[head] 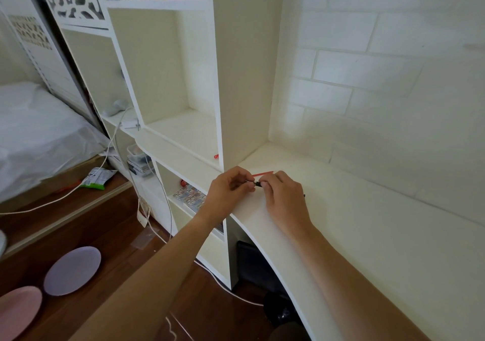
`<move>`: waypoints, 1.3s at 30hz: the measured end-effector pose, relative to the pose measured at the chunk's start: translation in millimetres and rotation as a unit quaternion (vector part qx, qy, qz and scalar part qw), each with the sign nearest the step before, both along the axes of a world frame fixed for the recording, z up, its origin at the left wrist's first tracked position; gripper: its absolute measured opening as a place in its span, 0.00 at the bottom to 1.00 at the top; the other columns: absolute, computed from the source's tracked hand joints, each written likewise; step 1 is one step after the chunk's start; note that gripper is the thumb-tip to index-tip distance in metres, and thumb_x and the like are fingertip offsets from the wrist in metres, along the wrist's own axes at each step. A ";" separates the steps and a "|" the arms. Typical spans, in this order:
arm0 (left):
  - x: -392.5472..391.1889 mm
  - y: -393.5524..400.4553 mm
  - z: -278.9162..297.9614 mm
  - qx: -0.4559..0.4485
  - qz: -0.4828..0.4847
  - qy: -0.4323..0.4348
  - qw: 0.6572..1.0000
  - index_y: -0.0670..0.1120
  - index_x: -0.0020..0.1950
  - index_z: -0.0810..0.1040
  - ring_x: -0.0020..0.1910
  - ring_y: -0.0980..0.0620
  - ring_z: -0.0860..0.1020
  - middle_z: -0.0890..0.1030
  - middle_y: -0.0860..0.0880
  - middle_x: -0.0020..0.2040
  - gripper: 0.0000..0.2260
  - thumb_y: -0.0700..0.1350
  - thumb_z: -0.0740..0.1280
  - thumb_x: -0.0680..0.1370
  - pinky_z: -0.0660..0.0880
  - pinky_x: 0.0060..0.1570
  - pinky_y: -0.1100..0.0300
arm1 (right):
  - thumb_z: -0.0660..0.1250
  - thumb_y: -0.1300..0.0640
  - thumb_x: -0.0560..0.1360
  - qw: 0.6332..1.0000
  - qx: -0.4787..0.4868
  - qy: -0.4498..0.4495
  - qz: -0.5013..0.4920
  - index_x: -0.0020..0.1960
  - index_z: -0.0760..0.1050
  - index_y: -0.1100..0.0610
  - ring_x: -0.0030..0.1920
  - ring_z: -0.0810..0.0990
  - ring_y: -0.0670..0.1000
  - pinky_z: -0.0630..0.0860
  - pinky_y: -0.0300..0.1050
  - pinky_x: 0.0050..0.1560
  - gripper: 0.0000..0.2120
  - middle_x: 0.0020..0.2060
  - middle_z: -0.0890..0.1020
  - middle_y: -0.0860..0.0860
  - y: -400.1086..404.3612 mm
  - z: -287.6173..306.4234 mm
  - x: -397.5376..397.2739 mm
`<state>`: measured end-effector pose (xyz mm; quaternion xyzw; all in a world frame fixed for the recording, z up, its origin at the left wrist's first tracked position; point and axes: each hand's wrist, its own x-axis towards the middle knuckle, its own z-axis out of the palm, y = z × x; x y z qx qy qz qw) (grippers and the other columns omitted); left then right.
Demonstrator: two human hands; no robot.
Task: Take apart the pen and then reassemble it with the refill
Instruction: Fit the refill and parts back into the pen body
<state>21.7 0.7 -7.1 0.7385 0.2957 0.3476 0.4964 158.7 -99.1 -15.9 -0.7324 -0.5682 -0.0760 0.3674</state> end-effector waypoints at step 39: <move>0.9 9.7 -3.9 0.217 0.228 0.065 0.947 0.44 0.55 0.80 0.42 0.51 0.79 0.80 0.47 0.49 0.05 0.39 0.69 0.80 0.75 0.45 0.66 | 0.66 0.58 0.78 0.999 -0.009 0.007 -0.053 0.46 0.74 0.55 0.42 0.74 0.54 0.67 0.48 0.44 0.02 0.39 0.77 0.49 2.1 -4.0 7.4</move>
